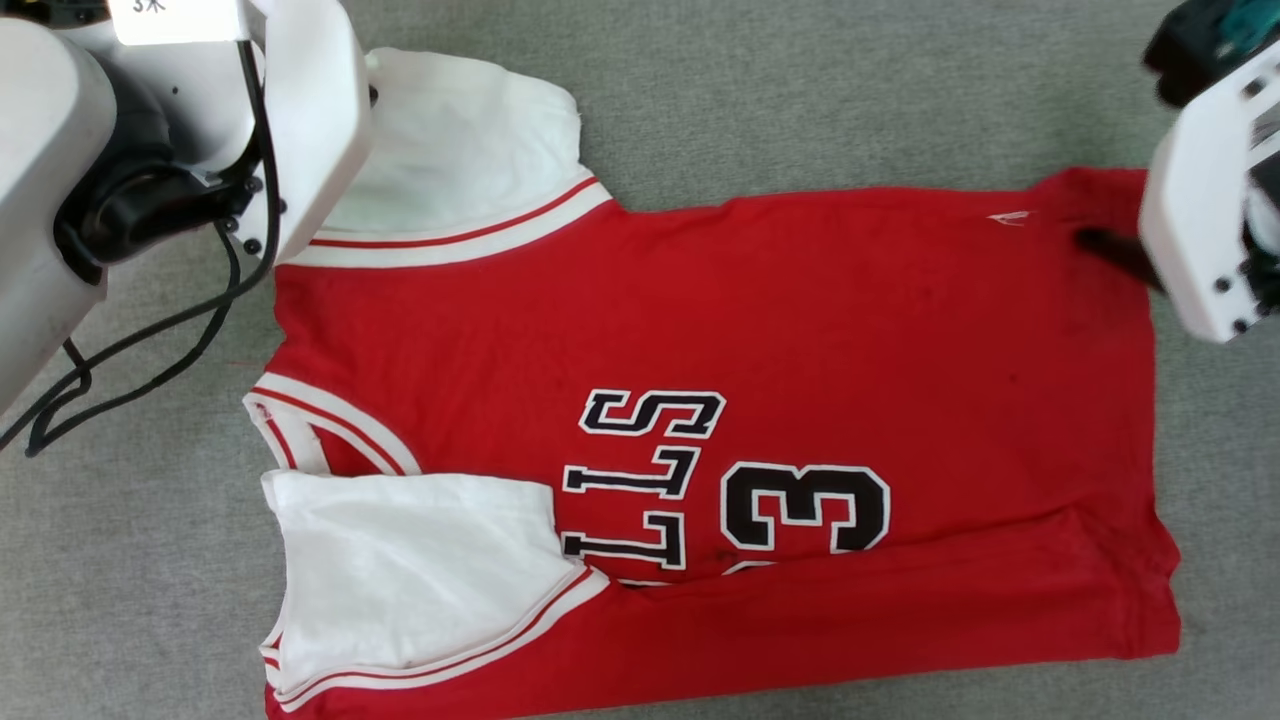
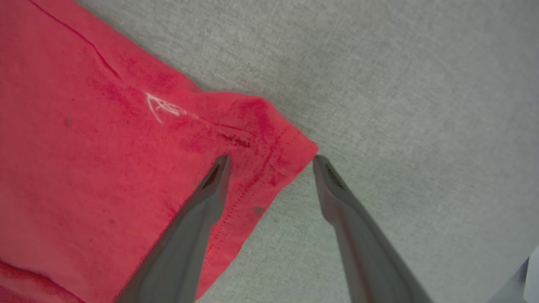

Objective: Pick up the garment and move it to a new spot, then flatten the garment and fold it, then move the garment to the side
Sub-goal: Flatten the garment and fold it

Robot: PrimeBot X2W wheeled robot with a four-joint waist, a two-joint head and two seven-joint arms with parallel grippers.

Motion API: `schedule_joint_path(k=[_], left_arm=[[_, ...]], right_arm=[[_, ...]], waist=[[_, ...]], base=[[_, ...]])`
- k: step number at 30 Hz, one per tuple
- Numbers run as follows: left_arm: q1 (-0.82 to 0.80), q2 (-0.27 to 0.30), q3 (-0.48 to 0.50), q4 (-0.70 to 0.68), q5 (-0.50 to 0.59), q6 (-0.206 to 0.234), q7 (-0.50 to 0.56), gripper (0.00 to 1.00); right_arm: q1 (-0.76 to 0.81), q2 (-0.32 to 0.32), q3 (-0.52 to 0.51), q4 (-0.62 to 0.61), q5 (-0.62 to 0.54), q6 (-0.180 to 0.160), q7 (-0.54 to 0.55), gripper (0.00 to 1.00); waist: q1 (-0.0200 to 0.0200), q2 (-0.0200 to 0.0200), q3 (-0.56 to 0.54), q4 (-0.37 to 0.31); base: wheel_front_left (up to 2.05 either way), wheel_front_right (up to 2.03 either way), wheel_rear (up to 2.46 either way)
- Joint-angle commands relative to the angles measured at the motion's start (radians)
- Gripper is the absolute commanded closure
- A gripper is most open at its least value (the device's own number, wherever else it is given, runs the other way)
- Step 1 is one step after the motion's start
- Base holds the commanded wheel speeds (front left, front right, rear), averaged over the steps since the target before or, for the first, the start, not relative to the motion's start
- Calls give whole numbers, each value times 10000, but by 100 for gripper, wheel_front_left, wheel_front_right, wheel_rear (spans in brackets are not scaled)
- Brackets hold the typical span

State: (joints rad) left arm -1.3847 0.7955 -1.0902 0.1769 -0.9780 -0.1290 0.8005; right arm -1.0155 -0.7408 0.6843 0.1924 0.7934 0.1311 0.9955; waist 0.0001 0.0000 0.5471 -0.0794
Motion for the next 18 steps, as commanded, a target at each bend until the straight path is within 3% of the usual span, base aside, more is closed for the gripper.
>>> schedule_joint_path(k=[1,8,9,10,18], left_arm=[[-212,-18,-105,-86,38,1,-52,100],[-344,12,-387,-115,-60,2,-328,100],[-337,37,-420,-106,-89,2,-410,100],[-305,84,-449,-89,-135,2,-474,100],[220,334,-502,-73,-425,2,-1239,100]], right_arm=[[-71,191,414,293,-161,-8,-115,0],[609,617,1746,1411,167,-5,-793,0],[567,629,1798,1472,199,-6,-1011,66],[493,616,1819,1529,262,-6,-1218,100],[-19,172,1658,1585,738,-6,-2796,100]], waist=[[-1,0,200,165],[-1,0,305,295],[-1,0,257,288],[-1,0,188,270],[-1,0,-760,288]], base=[[0,0,0],[0,0,0],[0,0,0],[0,0,0],[0,0,0]])
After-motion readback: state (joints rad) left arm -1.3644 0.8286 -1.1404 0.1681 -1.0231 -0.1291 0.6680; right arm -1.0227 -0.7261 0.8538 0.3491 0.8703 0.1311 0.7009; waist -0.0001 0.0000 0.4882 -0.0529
